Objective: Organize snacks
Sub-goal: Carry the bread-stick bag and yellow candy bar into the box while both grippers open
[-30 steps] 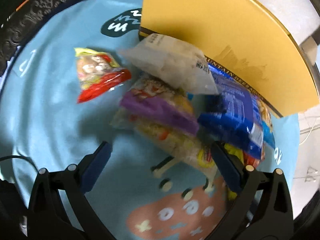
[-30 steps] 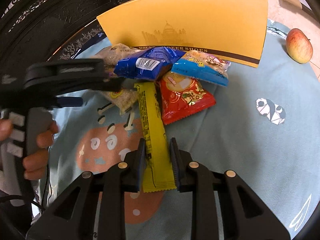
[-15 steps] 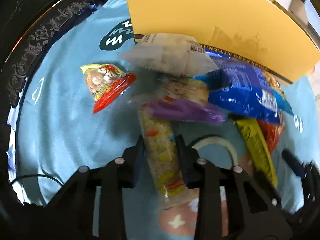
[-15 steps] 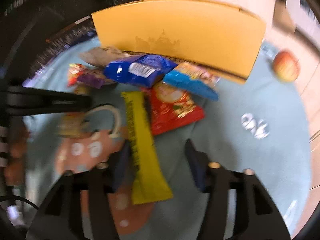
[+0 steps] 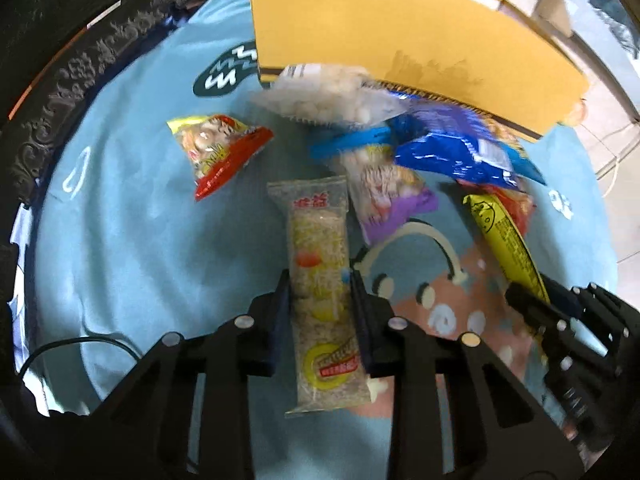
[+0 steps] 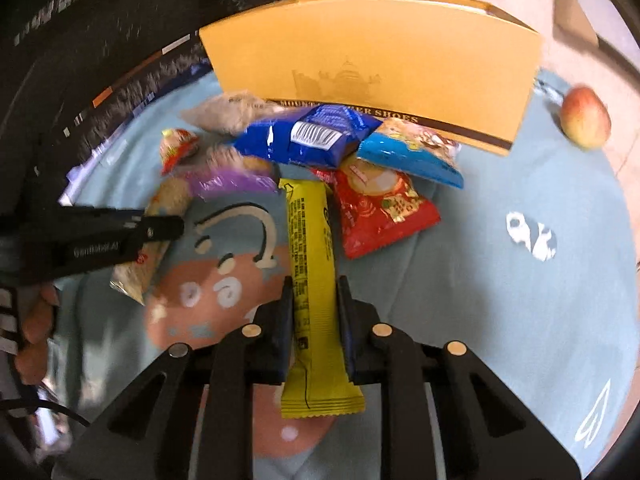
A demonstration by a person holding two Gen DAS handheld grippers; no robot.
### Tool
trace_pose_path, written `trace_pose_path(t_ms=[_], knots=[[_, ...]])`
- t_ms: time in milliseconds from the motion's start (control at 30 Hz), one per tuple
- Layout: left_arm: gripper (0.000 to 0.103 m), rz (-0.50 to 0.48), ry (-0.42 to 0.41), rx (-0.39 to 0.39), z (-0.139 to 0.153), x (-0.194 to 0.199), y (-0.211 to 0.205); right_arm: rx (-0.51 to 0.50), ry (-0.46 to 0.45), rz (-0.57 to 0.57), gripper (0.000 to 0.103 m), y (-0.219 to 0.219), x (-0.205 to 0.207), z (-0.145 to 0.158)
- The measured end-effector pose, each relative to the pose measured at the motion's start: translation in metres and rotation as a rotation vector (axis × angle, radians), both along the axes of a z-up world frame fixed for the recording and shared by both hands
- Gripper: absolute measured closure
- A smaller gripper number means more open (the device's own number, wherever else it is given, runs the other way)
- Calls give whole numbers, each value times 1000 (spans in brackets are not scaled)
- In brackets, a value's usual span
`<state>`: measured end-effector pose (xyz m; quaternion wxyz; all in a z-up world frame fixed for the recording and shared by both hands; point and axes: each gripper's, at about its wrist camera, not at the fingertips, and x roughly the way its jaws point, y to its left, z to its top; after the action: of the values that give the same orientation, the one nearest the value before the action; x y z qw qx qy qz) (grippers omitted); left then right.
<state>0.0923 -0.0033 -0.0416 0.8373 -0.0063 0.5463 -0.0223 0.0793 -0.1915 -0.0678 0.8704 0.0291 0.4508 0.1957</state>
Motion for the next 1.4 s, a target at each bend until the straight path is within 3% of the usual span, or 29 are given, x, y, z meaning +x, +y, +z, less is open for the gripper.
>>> trace_pose_path(t_ms=[367, 600, 933, 1167, 1400], knots=[[75, -44, -96, -45, 44, -17, 1, 123, -43, -34, 83, -28, -19, 39], [75, -59, -161, -45, 73, -2, -3, 198, -115, -77, 83, -40, -12, 67], [75, -78, -271, -49, 129, 54, -33, 223, -203, -97, 83, -46, 37, 119], [75, -75, -276, -63, 138, 104, -47, 205, -232, -121, 83, -51, 83, 134], [75, -48, -278, -93, 129, 162, -56, 138, -234, -157, 83, -51, 140, 124]])
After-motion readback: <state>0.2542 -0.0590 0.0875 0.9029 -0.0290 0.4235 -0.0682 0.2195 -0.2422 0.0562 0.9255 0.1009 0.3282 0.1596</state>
